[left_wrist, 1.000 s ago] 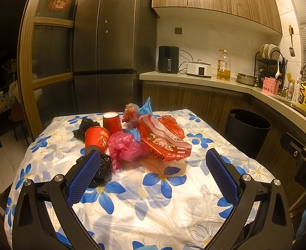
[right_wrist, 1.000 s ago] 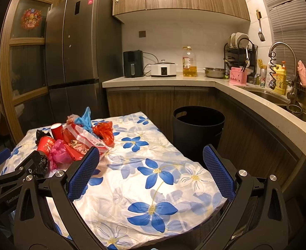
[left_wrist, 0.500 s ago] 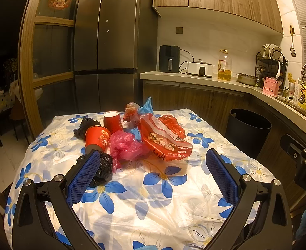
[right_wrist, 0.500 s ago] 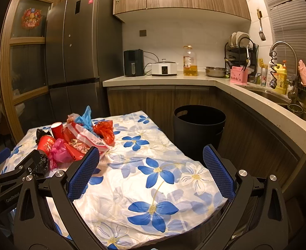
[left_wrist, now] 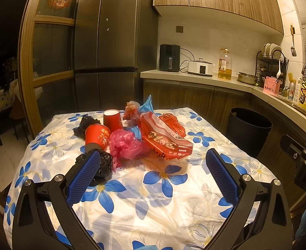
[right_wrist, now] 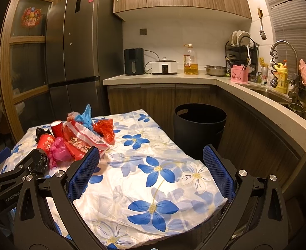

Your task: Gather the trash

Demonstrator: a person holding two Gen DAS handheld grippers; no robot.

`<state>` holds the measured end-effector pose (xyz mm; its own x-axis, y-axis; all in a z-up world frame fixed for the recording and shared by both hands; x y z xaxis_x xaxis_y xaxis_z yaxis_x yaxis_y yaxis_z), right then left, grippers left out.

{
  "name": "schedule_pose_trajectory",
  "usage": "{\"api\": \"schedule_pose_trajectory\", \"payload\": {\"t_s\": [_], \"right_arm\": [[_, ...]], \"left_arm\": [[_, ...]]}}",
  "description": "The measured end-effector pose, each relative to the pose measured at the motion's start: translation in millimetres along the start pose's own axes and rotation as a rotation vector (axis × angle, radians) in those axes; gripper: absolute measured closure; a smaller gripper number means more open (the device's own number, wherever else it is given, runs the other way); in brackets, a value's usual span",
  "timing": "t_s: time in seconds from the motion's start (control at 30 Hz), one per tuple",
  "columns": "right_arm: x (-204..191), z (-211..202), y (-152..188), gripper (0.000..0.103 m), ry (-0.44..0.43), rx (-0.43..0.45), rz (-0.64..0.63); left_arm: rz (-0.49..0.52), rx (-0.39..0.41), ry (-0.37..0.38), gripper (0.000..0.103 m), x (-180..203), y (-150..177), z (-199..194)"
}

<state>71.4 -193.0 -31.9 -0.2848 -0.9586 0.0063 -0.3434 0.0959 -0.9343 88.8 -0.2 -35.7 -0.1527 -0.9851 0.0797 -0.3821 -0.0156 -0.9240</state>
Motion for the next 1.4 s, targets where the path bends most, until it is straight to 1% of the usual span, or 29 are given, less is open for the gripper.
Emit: {"api": "schedule_pose_trajectory", "payload": {"t_s": [1.33,1.37,1.4], "right_arm": [[0,2,0,0.005,-0.001,-0.005,-0.002],[0,2,0,0.005,-0.002,-0.005,-0.002],[0,3,1,0.005,-0.003,-0.005,-0.002]], "left_arm": [[-0.005,-0.001,0.001,0.005,-3,4,-1],[-0.005,-0.001,0.0,0.005,-4,5,-2],[-0.006,-0.002,-0.001,0.005,-7,13,7]]}}
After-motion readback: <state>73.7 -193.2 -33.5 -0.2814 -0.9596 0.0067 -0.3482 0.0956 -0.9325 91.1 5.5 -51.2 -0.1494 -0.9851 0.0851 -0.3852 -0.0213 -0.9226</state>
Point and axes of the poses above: each gripper's, at about its wrist camera, not at the fingertips, and z roughly the way its jaws point, x to its right, y to its underside, the point moved 10 cm from there along z, roughly the way its jaws point, and after that the axes turned 10 degrees about y, right-handed, at the moved point
